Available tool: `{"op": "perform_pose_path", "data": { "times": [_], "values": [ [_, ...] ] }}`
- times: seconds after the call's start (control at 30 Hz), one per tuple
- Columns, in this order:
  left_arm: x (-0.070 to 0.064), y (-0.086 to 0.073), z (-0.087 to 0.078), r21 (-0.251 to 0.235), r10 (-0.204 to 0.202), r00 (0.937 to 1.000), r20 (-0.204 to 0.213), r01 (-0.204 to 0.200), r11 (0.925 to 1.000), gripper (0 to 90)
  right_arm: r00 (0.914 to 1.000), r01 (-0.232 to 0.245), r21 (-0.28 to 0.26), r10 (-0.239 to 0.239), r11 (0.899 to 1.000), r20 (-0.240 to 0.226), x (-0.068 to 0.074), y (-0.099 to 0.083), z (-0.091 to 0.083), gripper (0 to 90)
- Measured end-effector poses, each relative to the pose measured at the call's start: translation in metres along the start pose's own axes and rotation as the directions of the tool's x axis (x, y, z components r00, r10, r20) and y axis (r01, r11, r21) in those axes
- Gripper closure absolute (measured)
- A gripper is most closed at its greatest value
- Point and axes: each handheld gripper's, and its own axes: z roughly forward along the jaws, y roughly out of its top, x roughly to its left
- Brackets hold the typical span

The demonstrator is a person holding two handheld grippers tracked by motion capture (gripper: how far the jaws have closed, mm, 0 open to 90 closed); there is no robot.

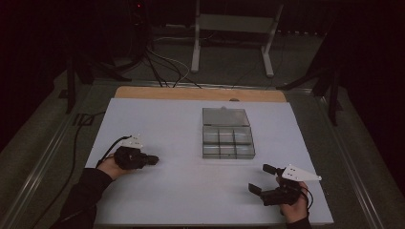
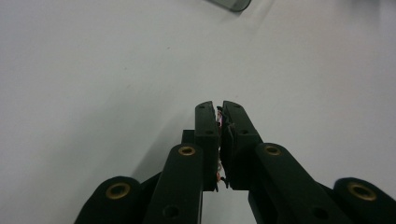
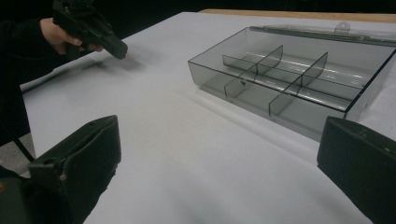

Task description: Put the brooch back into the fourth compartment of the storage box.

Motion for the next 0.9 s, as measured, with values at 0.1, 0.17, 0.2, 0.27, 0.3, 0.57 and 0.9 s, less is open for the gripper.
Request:
{"op": "perform_pose_path", "data": {
  "times": [0.1, 0.17, 0.2, 0.27, 0.3, 0.57, 0.9],
  "values": [
    [0.000, 0.003, 0.002, -0.004, 0.004, 1.0000, 0.008, -0.004, 1.0000, 87.8, 1.0000, -0.003, -0.002, 0.003, 1.000, -0.001, 0.000, 0.000, 0.000, 0.0],
    [-0.001, 0.005, 0.004, -0.001, 0.007, 0.9999, 0.011, -0.007, 1.0000, 87.8, 1.0000, -0.002, -0.001, 0.002, 1.000, 0.000, 0.000, 0.000, 0.000, 0.0],
    [-0.001, 0.006, 0.005, -0.003, 0.008, 0.9999, 0.014, -0.008, 1.0000, 87.8, 1.0000, 0.001, -0.001, -0.001, 1.000, -0.001, 0.000, 0.000, 0.000, 0.0],
    [-0.001, 0.008, 0.007, -0.002, 0.007, 0.9998, 0.016, -0.007, 1.0000, 87.8, 1.0000, 0.000, -0.002, 0.000, 1.000, -0.001, 0.000, 0.000, 0.000, 0.0],
    [-0.001, 0.010, 0.008, -0.002, 0.009, 0.9998, 0.017, -0.009, 1.0000, 87.8, 1.0000, -0.003, -0.003, 0.003, 1.000, -0.001, 0.000, 0.000, 0.000, 0.0],
    [-0.005, 0.020, 0.017, -0.010, 0.028, 0.9985, 0.048, -0.028, 0.9996, 87.7, 1.0000, -0.001, -0.002, 0.001, 1.000, -0.001, 0.000, 0.000, 0.000, 0.0],
    [-0.008, 0.033, 0.033, -0.006, 0.046, 0.9957, 0.080, -0.046, 0.9989, 87.7, 1.0000, -0.005, -0.002, 0.005, 1.000, -0.003, 0.000, 0.000, 0.000, 0.0]
  ]
}}
